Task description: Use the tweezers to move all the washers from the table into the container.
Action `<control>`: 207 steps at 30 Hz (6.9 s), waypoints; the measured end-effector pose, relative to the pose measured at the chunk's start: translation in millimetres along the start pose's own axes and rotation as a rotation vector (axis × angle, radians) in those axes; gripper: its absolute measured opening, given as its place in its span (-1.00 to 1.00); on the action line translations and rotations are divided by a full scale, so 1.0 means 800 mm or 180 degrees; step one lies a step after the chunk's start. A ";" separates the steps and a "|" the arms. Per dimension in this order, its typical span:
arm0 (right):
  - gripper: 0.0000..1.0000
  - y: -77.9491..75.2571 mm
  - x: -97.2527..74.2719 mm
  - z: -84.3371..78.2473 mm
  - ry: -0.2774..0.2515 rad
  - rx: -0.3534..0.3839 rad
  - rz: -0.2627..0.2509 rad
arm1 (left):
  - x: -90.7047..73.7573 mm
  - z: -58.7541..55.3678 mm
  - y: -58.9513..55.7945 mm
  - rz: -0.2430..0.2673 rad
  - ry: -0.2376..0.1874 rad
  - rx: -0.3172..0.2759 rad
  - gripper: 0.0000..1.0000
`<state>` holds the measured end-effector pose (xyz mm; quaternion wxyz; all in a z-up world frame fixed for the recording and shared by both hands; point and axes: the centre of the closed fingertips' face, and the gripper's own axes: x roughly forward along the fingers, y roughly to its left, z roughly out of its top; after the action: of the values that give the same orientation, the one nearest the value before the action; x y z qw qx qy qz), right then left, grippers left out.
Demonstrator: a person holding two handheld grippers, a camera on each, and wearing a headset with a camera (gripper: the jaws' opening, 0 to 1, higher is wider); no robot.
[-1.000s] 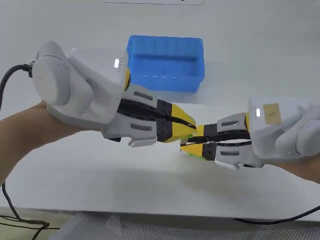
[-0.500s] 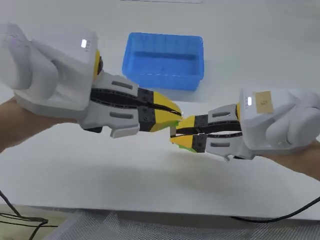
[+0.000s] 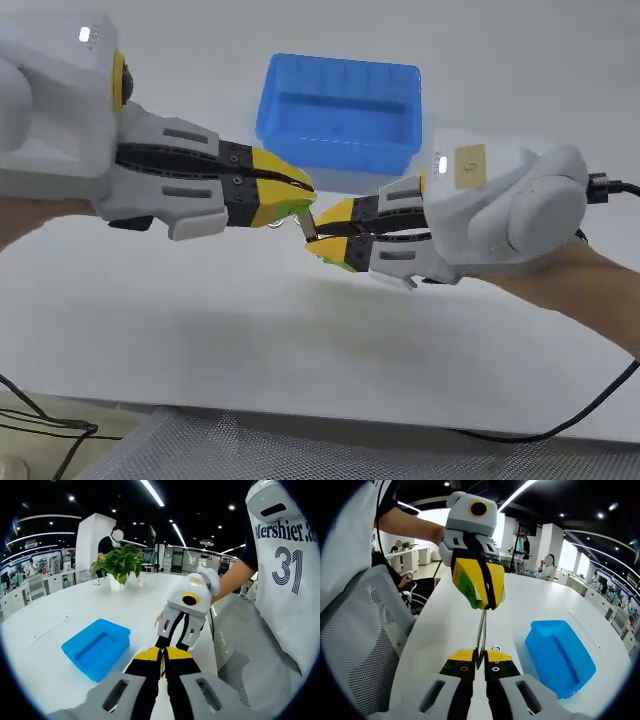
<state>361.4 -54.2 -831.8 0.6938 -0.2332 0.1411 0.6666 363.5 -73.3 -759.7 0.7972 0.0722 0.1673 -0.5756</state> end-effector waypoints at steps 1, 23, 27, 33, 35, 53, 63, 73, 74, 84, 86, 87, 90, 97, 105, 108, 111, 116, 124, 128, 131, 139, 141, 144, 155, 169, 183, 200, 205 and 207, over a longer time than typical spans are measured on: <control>-0.86 -0.002 0.001 0.000 0.0010 -0.0021 -0.0014 | 0.000 0.000 0.001 0.0001 0.0002 0.0019 -0.88; -0.81 -0.009 0.005 -0.009 0.0074 -0.0105 -0.0075 | 0.005 -0.005 0.005 -0.0087 0.0002 0.0132 -0.90; -0.79 -0.010 0.006 -0.011 0.0074 -0.0119 -0.0106 | 0.008 -0.006 0.004 -0.0108 0.0016 0.0156 -0.90; -0.78 -0.011 0.007 -0.013 0.0076 -0.0110 -0.0102 | 0.010 -0.007 0.004 -0.0122 0.0069 0.0200 -0.90; -0.78 -0.011 0.008 -0.013 0.0075 -0.0106 -0.0099 | 0.009 -0.008 0.005 -0.0118 0.0082 0.0211 -0.90; -0.76 -0.011 0.012 -0.019 0.0114 -0.0029 -0.0099 | 0.011 -0.011 0.008 -0.0185 0.0170 0.0335 -0.91; -0.76 -0.010 0.014 -0.021 0.0124 -0.0005 -0.0096 | 0.011 -0.015 0.009 -0.0232 0.0237 0.0394 -0.91; -0.76 -0.010 0.014 -0.027 0.0141 0.0031 -0.0093 | 0.016 -0.018 0.008 -0.0251 0.0265 0.0420 -0.91; -0.76 -0.010 0.014 -0.028 0.0146 0.0031 -0.0091 | 0.016 -0.019 0.007 -0.0257 0.0278 0.0421 -0.91; -0.77 -0.009 0.016 -0.029 0.0142 0.0086 -0.0060 | 0.015 -0.020 0.008 -0.0272 0.0295 0.0404 -0.91; -0.78 -0.010 0.016 -0.029 0.0142 0.0101 -0.0060 | 0.015 -0.020 0.008 -0.0269 0.0299 0.0397 -0.91; -0.78 -0.010 0.016 -0.029 0.0143 0.0106 -0.0059 | 0.015 -0.021 0.008 -0.0274 0.0302 0.0395 -0.91; -0.79 -0.010 0.017 -0.029 0.0140 0.0140 -0.0052 | 0.014 -0.021 0.008 -0.0280 0.0313 0.0385 -0.91; -0.79 -0.009 0.017 -0.028 0.0135 0.0174 -0.0049 | 0.013 -0.022 0.008 -0.0282 0.0345 0.0402 -0.91; -0.79 -0.010 0.013 -0.023 0.0093 0.0151 -0.0037 | 0.011 -0.015 0.007 -0.0297 0.0338 0.0411 -0.91; -0.79 -0.011 0.009 -0.019 0.0061 0.0137 -0.0032 | 0.009 -0.010 0.006 -0.0316 0.0335 0.0416 -0.91; -0.79 -0.013 0.004 -0.014 0.0047 0.0111 -0.0048 | 0.008 -0.001 0.007 -0.0338 0.0339 0.0456 -0.91; -0.79 -0.024 -0.007 -0.002 0.0027 0.0064 -0.0122 | 0.007 0.013 0.009 -0.0361 0.0334 0.0531 -0.91; -0.80 -0.039 -0.022 0.018 -0.0019 -0.0029 -0.0241 | 0.003 0.041 0.013 -0.0398 0.0343 0.0724 -0.91; -0.80 -0.051 -0.031 0.030 -0.0036 -0.0091 -0.0290 | 0.003 0.058 0.016 -0.0406 0.0331 0.0829 -0.91; -0.80 -0.059 -0.036 0.035 -0.0040 -0.0133 -0.0322 | 0.003 0.067 0.019 -0.0408 0.0321 0.0892 -0.91; -0.80 -0.080 -0.044 0.048 -0.0029 -0.0244 -0.0372 | 0.004 0.086 0.028 -0.0418 0.0309 0.1029 -0.91; -0.80 -0.086 -0.045 0.049 -0.0025 -0.0268 -0.0385 | 0.005 0.087 0.030 -0.0422 0.0317 0.1067 -0.91; -0.80 -0.095 -0.047 0.051 -0.0028 -0.0295 -0.0412 | 0.006 0.091 0.036 -0.0423 0.0323 0.1101 -0.91; -0.80 -0.136 -0.052 0.055 -0.0060 -0.0345 -0.0558 | 0.014 0.108 0.073 -0.0453 0.0363 0.1283 -0.91; -0.80 -0.168 -0.031 0.022 0.0037 -0.0233 -0.0596 | 0.036 0.084 0.116 -0.0416 0.0448 0.1269 -0.91; -0.80 -0.191 0.003 -0.033 0.0228 0.0159 -0.0527 | 0.065 0.043 0.150 -0.0413 0.0614 0.0934 -0.90; -0.79 -0.185 0.009 -0.049 0.0348 0.0335 -0.0534 | 0.076 0.025 0.154 -0.0426 0.0700 0.0832 -0.90; -0.79 -0.185 0.008 -0.050 0.0369 0.0329 -0.0551 | 0.078 0.024 0.155 -0.0418 0.0710 0.0852 -0.90; -0.79 -0.184 0.008 -0.050 0.0377 0.0319 -0.0559 | 0.079 0.023 0.155 -0.0418 0.0716 0.0855 -0.90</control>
<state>512.4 -69.0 -849.0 0.7508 -0.2487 0.1941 0.5804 501.8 -95.0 -774.3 0.7173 0.2308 0.1814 -0.6319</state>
